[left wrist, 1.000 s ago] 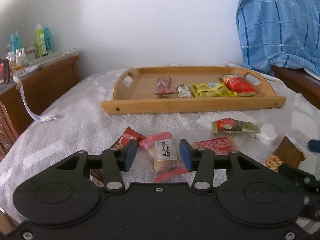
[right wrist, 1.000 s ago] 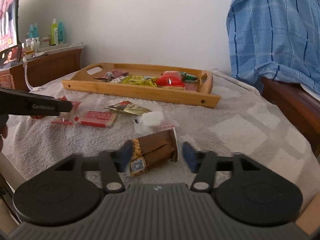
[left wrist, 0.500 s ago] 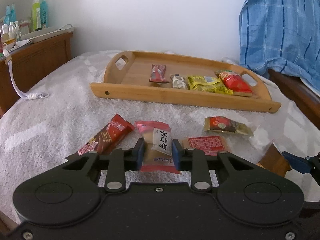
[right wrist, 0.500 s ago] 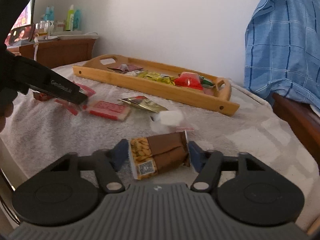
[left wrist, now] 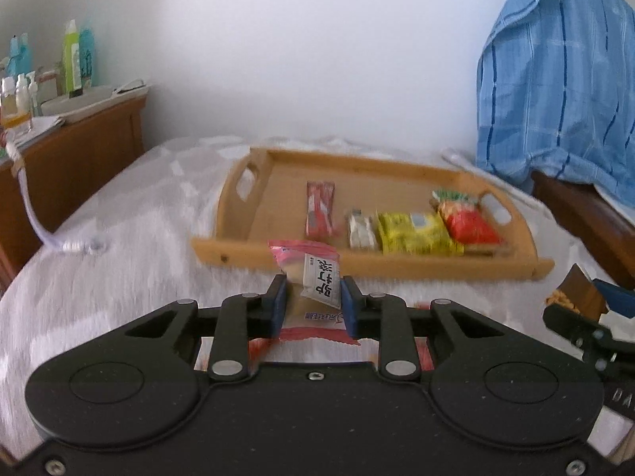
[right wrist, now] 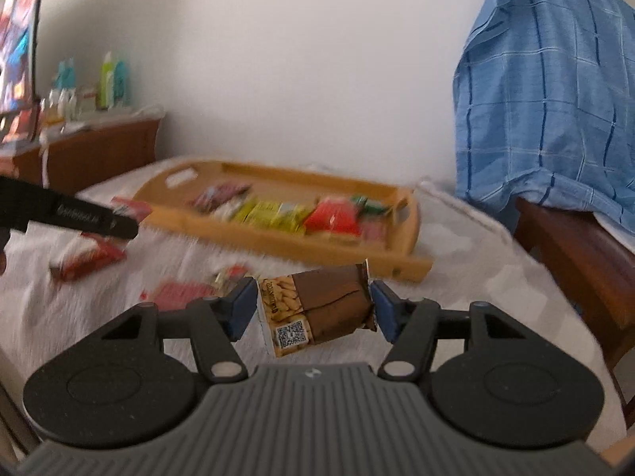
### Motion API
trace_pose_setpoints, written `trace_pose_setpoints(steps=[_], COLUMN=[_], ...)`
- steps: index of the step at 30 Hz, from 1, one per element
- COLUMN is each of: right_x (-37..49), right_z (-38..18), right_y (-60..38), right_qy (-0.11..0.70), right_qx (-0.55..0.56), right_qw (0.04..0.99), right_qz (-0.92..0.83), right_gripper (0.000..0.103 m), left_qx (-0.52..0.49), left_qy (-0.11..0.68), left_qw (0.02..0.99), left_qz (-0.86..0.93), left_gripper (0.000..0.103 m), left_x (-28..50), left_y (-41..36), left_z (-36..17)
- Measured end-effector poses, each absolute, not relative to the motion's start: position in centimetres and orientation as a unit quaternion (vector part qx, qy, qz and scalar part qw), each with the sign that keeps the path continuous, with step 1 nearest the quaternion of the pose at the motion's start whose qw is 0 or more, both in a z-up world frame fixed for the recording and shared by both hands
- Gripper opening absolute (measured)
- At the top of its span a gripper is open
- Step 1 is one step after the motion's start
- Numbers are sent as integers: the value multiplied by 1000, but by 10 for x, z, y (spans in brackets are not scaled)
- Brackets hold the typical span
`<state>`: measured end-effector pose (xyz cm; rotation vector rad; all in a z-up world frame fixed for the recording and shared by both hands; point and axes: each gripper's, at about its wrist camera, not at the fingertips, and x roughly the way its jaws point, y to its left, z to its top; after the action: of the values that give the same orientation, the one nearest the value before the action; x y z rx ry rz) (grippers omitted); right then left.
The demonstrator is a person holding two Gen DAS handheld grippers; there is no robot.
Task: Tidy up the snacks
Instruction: 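Carry the pastry and peanut bar over the wooden tray with both grippers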
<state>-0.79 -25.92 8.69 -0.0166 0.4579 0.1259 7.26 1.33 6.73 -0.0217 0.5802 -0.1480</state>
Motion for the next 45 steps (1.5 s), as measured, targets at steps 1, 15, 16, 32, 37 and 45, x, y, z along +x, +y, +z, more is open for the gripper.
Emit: trace_pose_setpoints(steps=[1, 15, 16, 32, 37, 45], right_x=[-1, 135, 142, 216, 223, 225], right_z=[92, 129, 128, 88, 80, 70], right_y=[-262, -268, -265, -228, -223, -218], right_qy=[224, 239, 245, 301, 312, 328], right_qx=[-3, 66, 68, 22, 17, 7], right_qw=[973, 965, 963, 949, 945, 939], right_qz=[61, 86, 89, 94, 98, 103], right_gripper=[65, 65, 65, 65, 65, 66], left_qx=[-9, -28, -27, -15, -17, -13], left_qy=[284, 311, 314, 347, 345, 343], left_qw=[956, 947, 946, 933, 933, 934], left_qz=[-76, -81, -80, -96, -100, -102], left_gripper=[27, 27, 27, 27, 27, 27], left_x=[78, 193, 198, 226, 225, 224], left_y=[13, 27, 27, 24, 25, 25], left_z=[72, 75, 71, 30, 30, 30])
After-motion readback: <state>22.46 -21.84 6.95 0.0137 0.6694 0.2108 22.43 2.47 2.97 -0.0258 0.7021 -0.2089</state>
